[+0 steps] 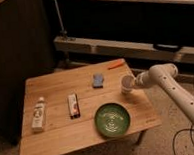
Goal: Place the ceramic cup in the ceramic bowl
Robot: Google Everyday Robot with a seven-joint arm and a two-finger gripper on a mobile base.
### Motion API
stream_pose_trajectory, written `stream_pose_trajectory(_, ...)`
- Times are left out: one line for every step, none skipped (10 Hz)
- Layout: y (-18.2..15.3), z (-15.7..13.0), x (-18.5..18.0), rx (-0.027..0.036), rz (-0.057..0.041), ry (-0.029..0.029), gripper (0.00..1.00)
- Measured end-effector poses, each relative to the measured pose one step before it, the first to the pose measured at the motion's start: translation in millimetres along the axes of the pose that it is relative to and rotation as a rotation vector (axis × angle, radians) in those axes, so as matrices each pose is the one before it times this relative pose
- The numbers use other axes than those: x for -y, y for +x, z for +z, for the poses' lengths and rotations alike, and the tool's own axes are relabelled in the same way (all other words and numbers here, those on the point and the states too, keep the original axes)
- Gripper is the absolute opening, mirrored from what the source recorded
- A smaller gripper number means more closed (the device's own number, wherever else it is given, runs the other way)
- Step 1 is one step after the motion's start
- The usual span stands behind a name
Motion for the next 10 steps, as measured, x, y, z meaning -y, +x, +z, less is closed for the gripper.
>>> stream_pose_trajectory(-3.89,-23.74,12.25,0.00302,-0.01676,0.00622,0.00)
stream_pose_trajectory(-8.21,-26.62,14.09,0.00639,-0.02544,0.00486,0.00)
stream_pose_trajectory(-9.65,-29.04,16.62,0.00376,-0.03193,0.00733,0.00)
stream_pose_trajectory(-11.25,-19.67,11.80,0.00774,-0.02305,0.00694,0.00)
stream_pose_trajectory(-14.59,-15.37,8.34,0.01653,-0.01751,-0.00197,0.00)
stream_pose_trajectory(-28.92,-14.12,17.57,0.04721,-0.03026,-0.00250,0.00)
stream_pose_trajectory(-18.32,-3.04,8.11,0.02894,-0.01115,-0.00094,0.00)
stream_pose_trajectory(-27.32,-0.88,6.64,0.03701,-0.00776,-0.00093,0.00)
stream_pose_trajectory(-30.70,9.07,7.37,0.04471,-0.01742,-0.00020,0.00)
stream_pose_trajectory(-20.02,13.72,1.88,0.03112,-0.01276,-0.00126,0.00)
